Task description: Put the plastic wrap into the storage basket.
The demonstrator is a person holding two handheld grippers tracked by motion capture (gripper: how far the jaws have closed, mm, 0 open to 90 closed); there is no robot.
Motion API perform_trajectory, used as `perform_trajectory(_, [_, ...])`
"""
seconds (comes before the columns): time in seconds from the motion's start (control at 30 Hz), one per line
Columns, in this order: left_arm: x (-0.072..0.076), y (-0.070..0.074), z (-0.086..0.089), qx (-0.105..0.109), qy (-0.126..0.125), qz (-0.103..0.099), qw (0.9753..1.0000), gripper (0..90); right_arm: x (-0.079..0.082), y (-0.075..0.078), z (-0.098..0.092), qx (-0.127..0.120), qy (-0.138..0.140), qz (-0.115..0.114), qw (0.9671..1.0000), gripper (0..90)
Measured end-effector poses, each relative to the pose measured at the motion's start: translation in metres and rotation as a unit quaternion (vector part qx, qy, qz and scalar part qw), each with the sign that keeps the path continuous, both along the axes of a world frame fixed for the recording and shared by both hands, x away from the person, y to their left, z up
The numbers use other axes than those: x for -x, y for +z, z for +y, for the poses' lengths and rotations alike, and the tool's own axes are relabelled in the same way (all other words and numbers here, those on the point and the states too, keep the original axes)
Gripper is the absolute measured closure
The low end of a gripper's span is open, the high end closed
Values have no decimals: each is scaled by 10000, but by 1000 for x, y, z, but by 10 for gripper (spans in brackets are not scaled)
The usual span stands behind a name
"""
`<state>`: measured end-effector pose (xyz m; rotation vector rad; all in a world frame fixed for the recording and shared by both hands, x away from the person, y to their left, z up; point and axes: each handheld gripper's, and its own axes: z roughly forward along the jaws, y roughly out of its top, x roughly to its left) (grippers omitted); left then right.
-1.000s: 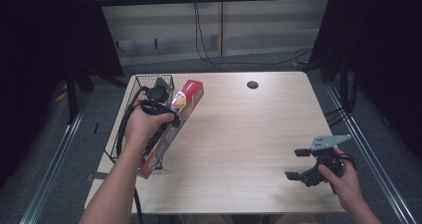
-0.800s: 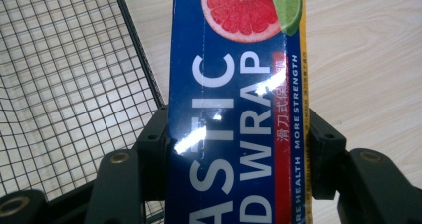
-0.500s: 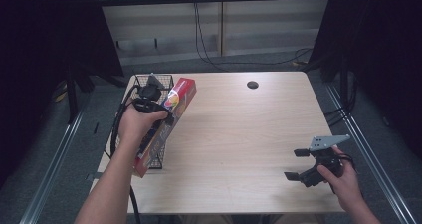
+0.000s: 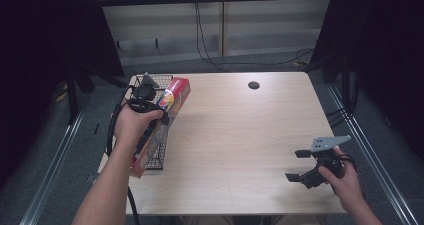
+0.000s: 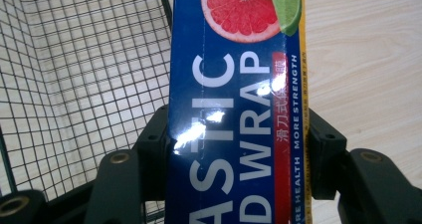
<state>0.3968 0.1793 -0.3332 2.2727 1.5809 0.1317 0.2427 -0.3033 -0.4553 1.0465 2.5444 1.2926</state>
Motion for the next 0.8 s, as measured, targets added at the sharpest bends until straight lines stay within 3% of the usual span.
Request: perform_trajectory(0.8, [-3,-1,22,65,501,-35,9987,430,0,-1,1,1,10,4,10000,25])
